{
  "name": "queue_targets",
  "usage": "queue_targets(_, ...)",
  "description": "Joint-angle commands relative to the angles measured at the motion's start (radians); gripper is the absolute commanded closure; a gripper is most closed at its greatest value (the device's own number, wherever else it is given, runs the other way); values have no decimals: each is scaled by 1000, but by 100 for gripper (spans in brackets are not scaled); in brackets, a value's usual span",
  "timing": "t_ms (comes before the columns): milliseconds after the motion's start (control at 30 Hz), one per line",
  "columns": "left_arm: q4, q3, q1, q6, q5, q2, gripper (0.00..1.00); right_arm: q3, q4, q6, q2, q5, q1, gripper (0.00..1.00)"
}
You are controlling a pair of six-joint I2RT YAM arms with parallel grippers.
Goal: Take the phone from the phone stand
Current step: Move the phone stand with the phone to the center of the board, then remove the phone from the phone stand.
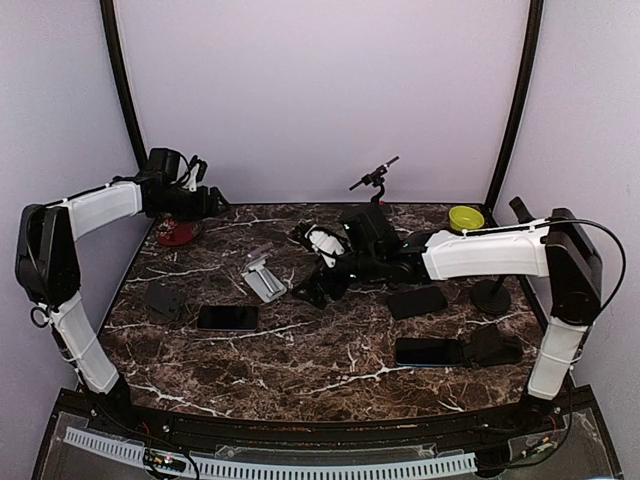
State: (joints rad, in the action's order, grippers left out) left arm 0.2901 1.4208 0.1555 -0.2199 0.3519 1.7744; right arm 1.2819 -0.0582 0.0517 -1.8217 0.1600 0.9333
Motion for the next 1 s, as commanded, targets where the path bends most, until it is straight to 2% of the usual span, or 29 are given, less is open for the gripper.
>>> queue_targets(0,91,6,63,154,-16,-118,20,-33,85,-18,58,17,-28,1)
queue_targets(133,149,2,125,219,-35,-166,13,-71,132,-35,98,21,-46,1)
queue_targets(233,180,1,189,257,-106,-186,9,-105,177,-55,133,26,-63,1)
queue_targets(500,256,23,301,260,-247,-136,9,-167,238,-92,186,32,-106,1)
queue_targets(667,260,29,300,235,-161,-85,10,-167,226,-93,182,44,-111,1)
queue_targets(800,240,18,308,214,-130,-69,21,-174,227,-102,175,53,-112,1)
queue_targets(967,276,35,367,249,-264,-24,26,-176,233,-105,170,55,-113,1)
